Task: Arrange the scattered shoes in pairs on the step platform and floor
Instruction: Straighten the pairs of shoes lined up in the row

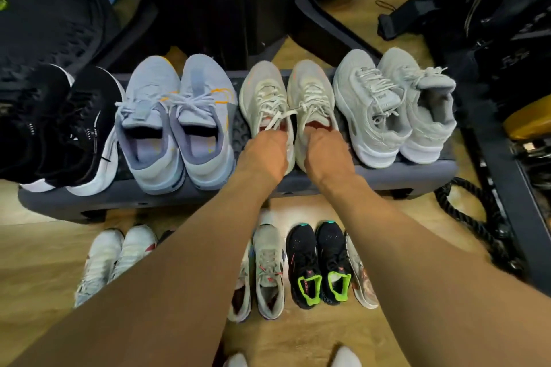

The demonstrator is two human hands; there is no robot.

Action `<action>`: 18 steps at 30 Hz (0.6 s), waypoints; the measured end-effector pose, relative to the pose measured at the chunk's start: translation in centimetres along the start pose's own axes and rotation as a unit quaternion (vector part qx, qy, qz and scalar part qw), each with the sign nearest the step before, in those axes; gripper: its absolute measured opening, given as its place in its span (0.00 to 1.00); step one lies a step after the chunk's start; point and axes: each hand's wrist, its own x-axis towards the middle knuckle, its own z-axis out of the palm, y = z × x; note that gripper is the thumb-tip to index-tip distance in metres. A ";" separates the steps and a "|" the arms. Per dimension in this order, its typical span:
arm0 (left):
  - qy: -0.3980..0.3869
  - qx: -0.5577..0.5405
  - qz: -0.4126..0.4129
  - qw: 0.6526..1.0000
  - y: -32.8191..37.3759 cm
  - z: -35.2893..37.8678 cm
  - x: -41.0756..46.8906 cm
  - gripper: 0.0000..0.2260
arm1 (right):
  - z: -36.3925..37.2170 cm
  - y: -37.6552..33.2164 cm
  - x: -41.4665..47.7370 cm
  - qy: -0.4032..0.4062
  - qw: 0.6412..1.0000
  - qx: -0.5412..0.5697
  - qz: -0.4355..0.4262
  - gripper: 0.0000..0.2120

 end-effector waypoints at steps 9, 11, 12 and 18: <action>0.115 0.047 -0.059 0.990 4.6 -1.0 -2.0 0.17 | -2.1 2.7 -0.8 0.016 0.996 0.032 -0.084 0.14; 0.179 0.029 -0.021 0.983 7.7 -0.8 -2.2 0.17 | -3.7 5.0 -1.3 0.057 0.991 0.062 -0.105 0.15; 0.184 0.012 -0.003 0.983 9.3 -0.6 -1.9 0.16 | -4.4 6.6 -1.3 0.072 0.989 0.077 -0.104 0.16; 0.017 -0.070 0.073 0.995 18.0 2.6 1.6 0.20 | -6.6 17.7 -0.9 0.081 0.995 0.049 0.021 0.21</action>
